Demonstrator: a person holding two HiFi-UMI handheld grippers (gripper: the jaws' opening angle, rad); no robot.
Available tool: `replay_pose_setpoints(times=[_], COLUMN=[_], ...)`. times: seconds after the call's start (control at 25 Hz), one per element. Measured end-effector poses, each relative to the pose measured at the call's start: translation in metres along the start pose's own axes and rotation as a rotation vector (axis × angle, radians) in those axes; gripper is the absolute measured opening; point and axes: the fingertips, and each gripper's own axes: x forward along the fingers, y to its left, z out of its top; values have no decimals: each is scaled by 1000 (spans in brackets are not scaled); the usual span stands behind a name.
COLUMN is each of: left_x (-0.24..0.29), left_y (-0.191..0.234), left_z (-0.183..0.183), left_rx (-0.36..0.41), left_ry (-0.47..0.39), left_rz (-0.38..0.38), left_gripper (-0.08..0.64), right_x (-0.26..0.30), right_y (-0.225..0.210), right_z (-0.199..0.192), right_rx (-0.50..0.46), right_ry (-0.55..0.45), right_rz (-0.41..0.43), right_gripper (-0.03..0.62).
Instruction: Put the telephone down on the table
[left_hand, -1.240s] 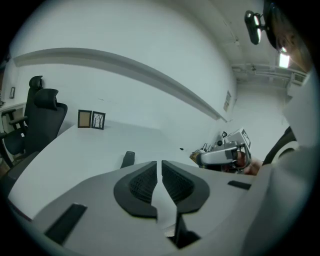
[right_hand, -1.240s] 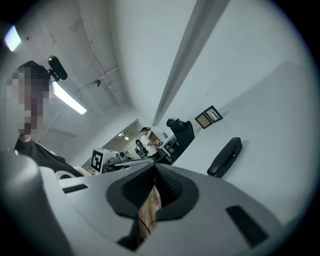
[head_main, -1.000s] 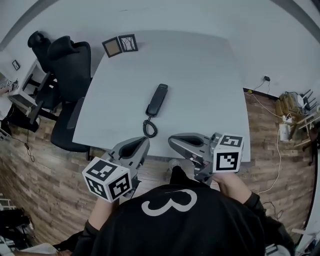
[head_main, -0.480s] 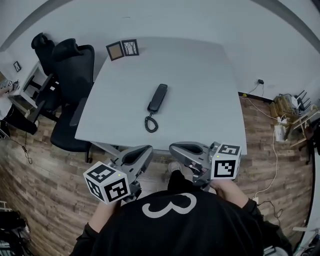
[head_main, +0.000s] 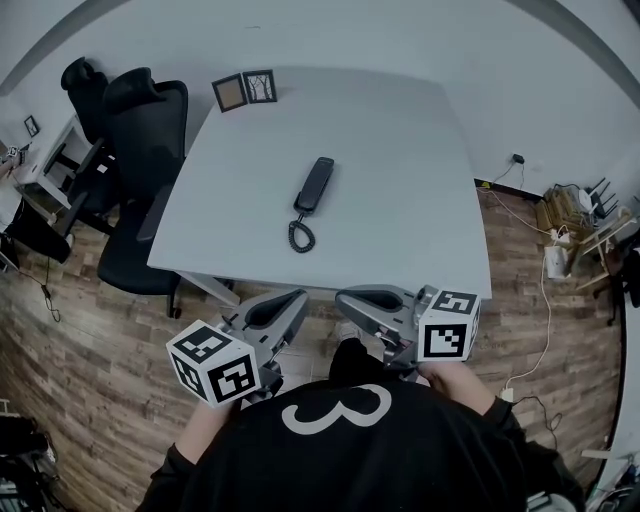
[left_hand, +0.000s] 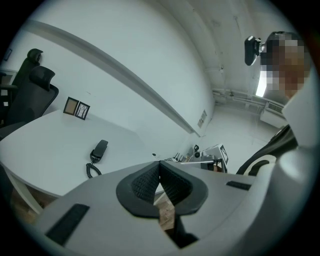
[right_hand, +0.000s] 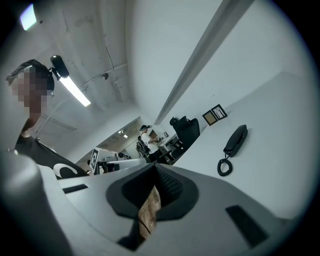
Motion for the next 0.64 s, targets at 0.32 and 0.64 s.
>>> replay_pose_setpoints(times=[0.32, 0.64], left_x=[0, -9], left_y=[-9, -13], left_z=[-16, -22], left_rx=[38, 15], left_ry=[34, 34], left_rz=[22, 3], left_gripper=[12, 12], right_x=[-5, 0], right_y=[6, 15], right_z=[-11, -18], right_rx=[8, 3], right_ry=[11, 13], right_rz=[5, 13], right_gripper=[9, 9])
